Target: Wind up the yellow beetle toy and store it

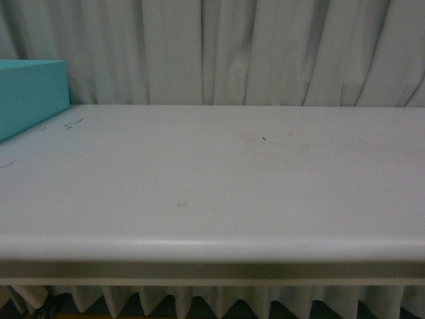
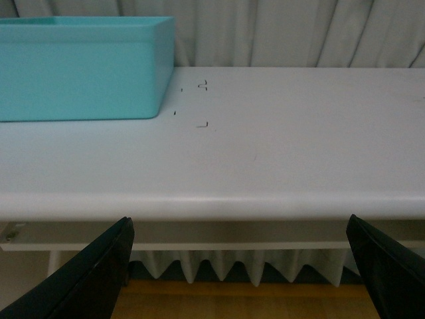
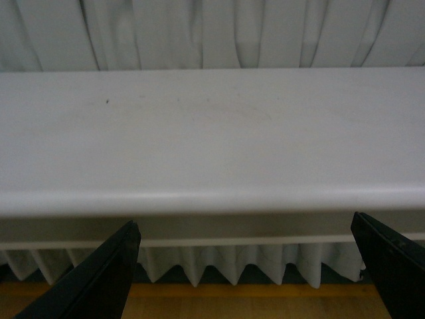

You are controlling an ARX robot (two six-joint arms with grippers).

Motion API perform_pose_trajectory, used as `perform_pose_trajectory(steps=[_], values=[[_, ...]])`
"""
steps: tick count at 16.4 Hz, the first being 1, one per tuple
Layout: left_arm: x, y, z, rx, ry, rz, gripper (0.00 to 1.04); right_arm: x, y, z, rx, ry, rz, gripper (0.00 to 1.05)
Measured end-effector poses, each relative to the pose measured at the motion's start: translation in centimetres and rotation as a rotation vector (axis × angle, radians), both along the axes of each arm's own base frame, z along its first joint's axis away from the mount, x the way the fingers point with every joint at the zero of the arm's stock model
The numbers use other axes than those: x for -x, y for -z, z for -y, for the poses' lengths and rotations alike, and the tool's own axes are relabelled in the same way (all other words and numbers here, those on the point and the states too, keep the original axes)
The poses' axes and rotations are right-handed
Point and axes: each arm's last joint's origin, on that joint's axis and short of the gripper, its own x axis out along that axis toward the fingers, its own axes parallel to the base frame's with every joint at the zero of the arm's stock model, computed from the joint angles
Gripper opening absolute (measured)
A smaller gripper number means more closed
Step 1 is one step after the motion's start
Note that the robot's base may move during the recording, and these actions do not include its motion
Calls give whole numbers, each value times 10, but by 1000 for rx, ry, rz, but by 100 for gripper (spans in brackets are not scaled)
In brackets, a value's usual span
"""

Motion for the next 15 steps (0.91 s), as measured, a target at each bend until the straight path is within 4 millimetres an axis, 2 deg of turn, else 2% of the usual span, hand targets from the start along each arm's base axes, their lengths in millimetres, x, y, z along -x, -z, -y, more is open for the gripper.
perform_pose_trajectory(steps=[15], values=[[0, 0, 0, 0, 0, -4, 98, 0, 0, 0, 0, 0, -2, 98]])
